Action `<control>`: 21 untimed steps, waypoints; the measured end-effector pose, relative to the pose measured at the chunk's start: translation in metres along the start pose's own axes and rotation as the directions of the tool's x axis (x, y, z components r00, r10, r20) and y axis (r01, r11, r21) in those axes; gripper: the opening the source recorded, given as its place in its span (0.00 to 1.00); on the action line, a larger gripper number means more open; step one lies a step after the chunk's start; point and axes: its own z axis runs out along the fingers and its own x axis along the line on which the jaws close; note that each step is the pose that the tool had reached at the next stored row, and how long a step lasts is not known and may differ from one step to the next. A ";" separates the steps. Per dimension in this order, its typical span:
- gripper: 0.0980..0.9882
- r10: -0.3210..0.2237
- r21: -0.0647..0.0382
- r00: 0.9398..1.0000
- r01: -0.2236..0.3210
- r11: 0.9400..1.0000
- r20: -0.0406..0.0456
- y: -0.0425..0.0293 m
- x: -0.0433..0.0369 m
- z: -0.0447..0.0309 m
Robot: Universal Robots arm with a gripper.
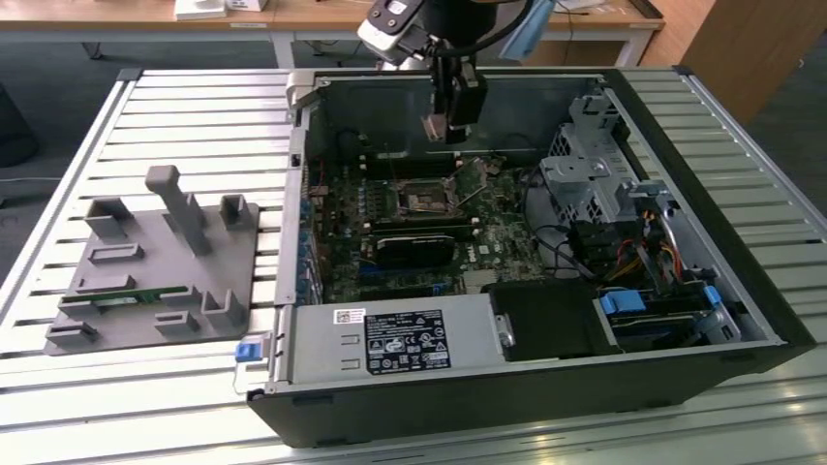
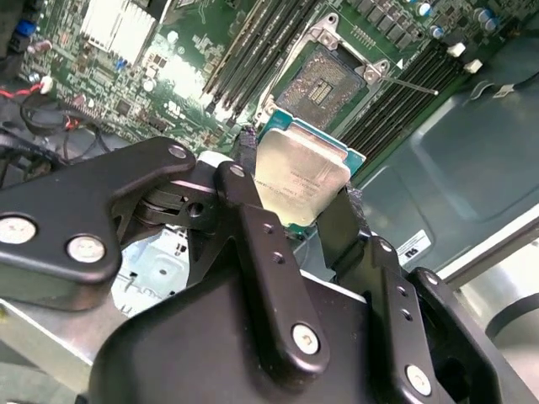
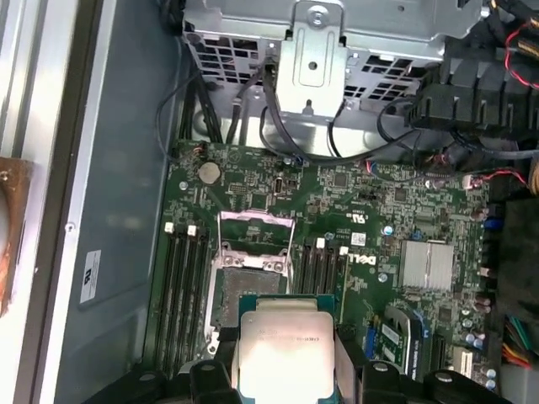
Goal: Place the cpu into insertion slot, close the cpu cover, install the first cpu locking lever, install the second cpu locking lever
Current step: 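Place the cpu into insertion slot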
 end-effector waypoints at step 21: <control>0.49 0.028 0.000 1.000 -0.028 1.000 0.002 -0.0042 0.0021 0.0250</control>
